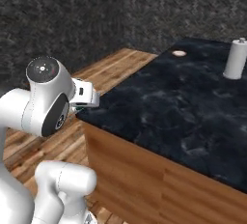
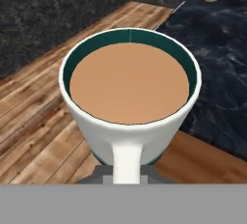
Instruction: Pick the cup of tea, navigate to the dining table, and place it on the saucer.
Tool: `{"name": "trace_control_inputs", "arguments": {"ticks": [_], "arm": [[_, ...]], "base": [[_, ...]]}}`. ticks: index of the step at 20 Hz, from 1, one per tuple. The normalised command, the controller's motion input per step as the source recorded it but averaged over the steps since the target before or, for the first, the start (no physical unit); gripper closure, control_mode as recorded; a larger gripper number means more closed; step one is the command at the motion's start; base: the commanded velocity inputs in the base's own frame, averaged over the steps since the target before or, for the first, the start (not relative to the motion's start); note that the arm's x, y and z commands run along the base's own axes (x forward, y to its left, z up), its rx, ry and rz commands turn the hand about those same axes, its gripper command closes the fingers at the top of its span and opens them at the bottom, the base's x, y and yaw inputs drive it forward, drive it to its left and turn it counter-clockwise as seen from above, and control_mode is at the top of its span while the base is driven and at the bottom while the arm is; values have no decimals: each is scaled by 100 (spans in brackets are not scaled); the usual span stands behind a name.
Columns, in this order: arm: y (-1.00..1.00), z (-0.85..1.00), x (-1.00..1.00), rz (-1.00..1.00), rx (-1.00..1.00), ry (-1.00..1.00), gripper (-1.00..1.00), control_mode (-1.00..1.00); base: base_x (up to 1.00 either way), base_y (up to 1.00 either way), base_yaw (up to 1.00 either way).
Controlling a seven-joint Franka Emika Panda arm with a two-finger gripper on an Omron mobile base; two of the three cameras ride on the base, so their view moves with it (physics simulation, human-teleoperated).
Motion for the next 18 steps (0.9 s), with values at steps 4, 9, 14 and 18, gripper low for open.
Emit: {"name": "trace_control_inputs", "arguments": {"ticks": [4,9,14,18], "arm": [[0,0,0,0,0,0,100,100],[0,0,0,0,0,0,100,100],[0,0,0,0,0,0,100,100],[0,0,0,0,0,0,100,100]], "base": [[47,100,-3],[54,100,-10],[54,96,-19],[54,78,-29]]}}
